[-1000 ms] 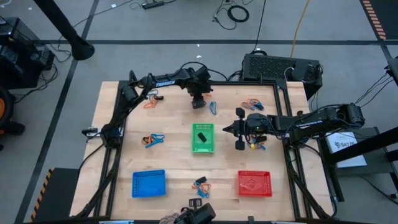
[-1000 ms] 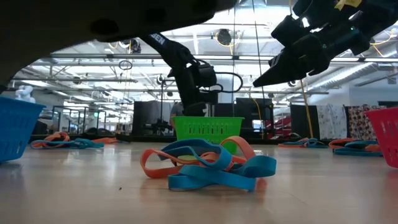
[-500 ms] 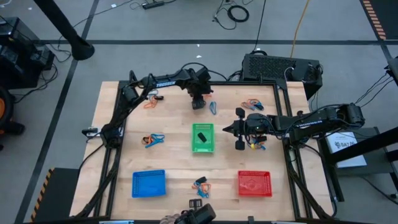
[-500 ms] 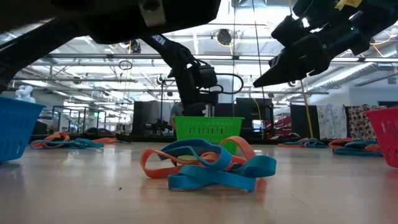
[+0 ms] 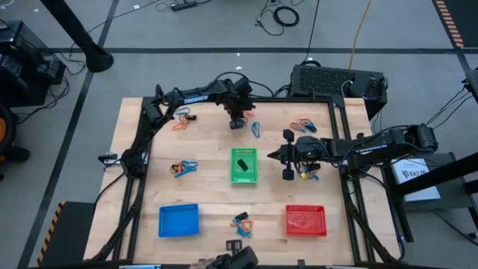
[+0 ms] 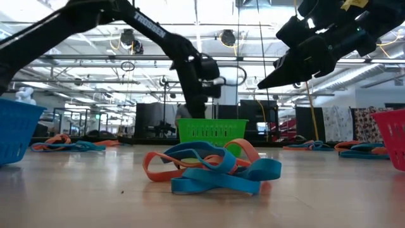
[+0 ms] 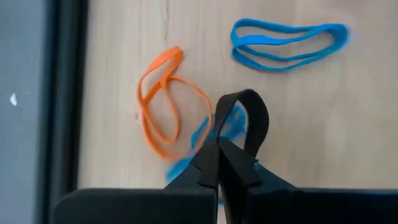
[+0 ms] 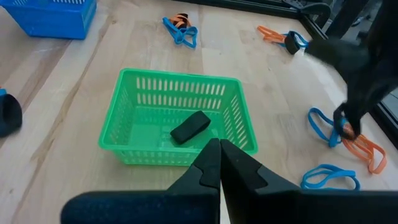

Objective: Sort rubber bands into baskets
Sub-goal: Put the black rubber band into the green bin

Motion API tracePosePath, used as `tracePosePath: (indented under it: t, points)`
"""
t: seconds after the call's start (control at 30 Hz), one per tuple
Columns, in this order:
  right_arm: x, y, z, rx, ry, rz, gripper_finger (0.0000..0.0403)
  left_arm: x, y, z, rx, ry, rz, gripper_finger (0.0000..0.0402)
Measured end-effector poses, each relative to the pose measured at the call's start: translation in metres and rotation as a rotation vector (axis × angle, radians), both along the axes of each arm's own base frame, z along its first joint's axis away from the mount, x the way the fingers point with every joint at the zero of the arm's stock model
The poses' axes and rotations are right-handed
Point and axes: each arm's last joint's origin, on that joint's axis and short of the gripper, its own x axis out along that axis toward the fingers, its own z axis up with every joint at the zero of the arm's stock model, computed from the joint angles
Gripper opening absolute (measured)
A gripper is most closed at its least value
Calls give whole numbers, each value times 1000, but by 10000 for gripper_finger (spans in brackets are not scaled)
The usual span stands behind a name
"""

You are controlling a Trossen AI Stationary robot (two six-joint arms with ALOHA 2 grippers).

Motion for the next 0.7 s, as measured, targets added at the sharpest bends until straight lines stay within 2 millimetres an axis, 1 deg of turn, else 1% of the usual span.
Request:
tracePosePath:
  t: [0.1,0.17,0.27,0.37,0.43,0.5,0.63,0.7]
  points:
    - [0,0,0,-1,0,0,0,-8,-10,21,-44,4,24,2]
    - [0,0,0,-1,0,-1,0,-11,-20,34,-86,-5,5,1]
    - [0,-1,0,-1,-1,-4,0,-11,-39,50,-107,-28,-22,1]
    - [0,-1,0,9,-2,-9,0,-8,-61,61,-160,-44,-69,1]
    - [0,-1,0,24,-4,-16,0,-5,-82,64,-226,-60,-125,1]
    - [0,-1,0,35,-4,-21,0,-3,-108,62,-273,-48,-188,1]
    - [-1,-1,-2,54,14,-29,0,2,-159,52,-291,-13,-282,0]
    - [-2,0,-3,60,28,-30,0,9,-184,46,-270,-57,-324,0]
